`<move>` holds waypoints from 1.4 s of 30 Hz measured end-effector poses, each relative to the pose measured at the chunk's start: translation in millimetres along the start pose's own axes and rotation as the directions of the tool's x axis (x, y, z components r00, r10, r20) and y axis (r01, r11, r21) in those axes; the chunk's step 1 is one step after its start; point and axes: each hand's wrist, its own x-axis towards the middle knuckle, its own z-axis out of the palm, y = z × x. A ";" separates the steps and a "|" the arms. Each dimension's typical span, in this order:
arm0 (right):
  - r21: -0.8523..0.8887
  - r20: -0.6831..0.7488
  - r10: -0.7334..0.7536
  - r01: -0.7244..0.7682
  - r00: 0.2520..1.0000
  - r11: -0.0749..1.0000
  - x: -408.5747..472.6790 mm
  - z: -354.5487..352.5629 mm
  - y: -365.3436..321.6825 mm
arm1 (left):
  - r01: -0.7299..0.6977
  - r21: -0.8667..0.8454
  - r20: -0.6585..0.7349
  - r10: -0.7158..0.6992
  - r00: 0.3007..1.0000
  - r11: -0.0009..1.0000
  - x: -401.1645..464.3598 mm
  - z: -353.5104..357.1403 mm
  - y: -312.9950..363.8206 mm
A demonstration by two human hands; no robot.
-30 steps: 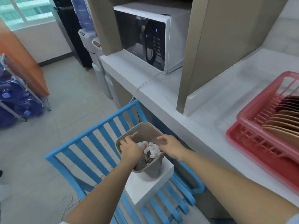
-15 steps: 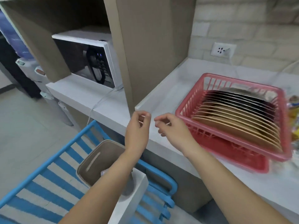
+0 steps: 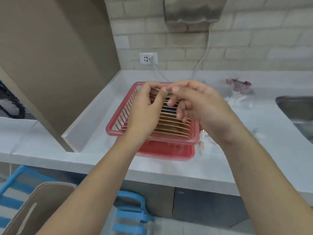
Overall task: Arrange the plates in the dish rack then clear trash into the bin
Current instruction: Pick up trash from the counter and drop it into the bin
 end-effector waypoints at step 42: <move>-0.860 -0.212 0.116 -0.242 0.970 0.449 -90.9 -307.6 207.8 | -0.198 0.589 0.495 -0.156 0.855 0.784 -100.7 312.8 -84.5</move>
